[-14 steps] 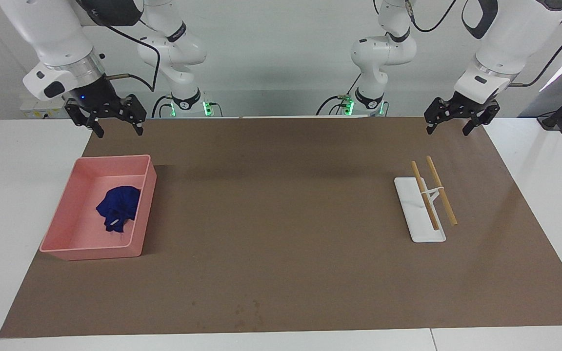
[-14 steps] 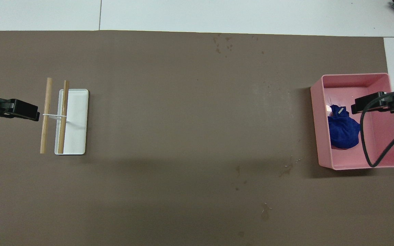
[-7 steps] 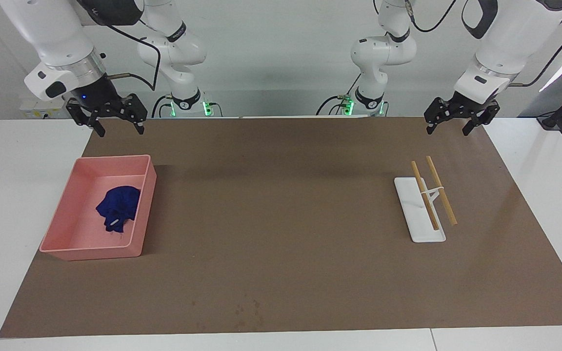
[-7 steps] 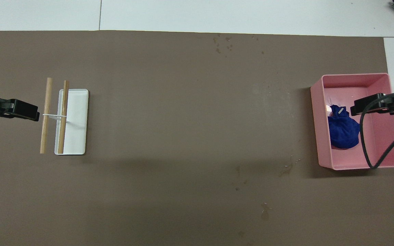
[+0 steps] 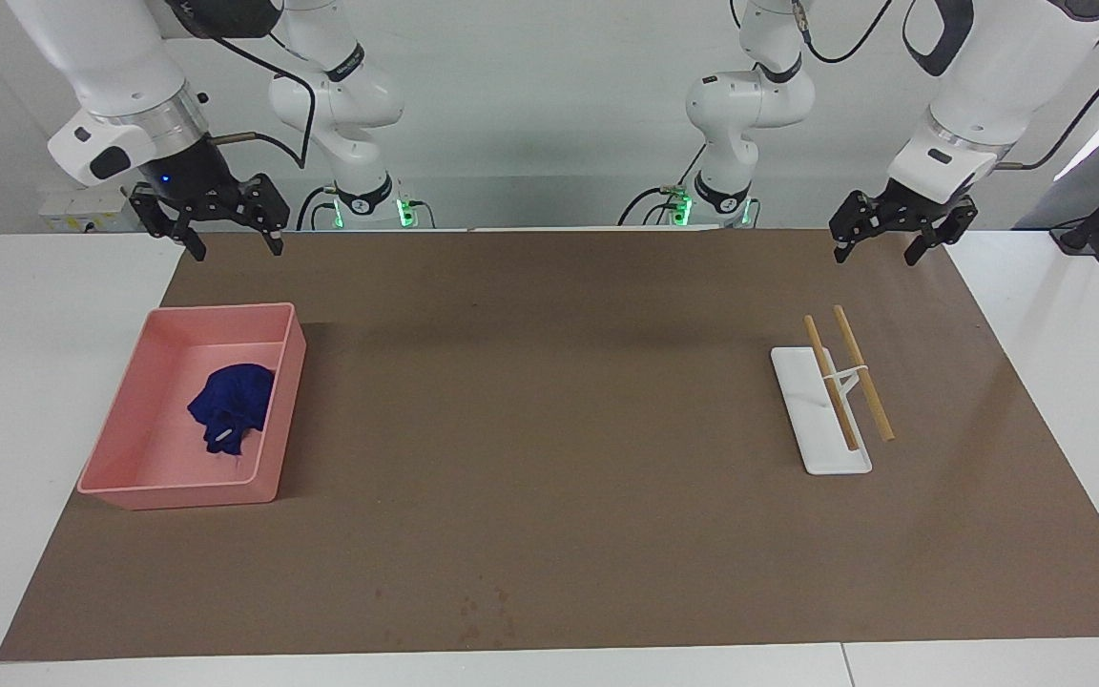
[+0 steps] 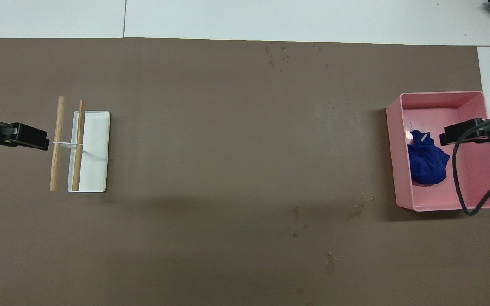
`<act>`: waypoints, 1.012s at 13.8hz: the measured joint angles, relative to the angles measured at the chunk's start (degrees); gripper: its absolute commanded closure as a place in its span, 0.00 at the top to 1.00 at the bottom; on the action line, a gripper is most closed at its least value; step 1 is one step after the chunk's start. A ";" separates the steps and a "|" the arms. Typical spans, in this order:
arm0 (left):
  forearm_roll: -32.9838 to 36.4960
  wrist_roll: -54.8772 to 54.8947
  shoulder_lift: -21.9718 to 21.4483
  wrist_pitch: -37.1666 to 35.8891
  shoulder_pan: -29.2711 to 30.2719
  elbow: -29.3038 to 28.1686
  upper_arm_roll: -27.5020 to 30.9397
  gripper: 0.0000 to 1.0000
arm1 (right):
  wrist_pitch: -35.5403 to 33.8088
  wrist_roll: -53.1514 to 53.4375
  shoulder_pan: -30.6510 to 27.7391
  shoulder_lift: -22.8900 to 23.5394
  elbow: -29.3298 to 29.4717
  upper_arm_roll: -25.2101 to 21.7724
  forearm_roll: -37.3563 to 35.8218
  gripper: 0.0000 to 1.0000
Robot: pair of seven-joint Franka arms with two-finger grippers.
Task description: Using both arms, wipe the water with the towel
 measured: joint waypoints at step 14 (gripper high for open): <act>0.00 0.00 0.00 0.00 0.00 0.00 0.00 1.00 | 0.83 -0.32 -0.21 -0.65 0.46 -1.41 0.00 1.00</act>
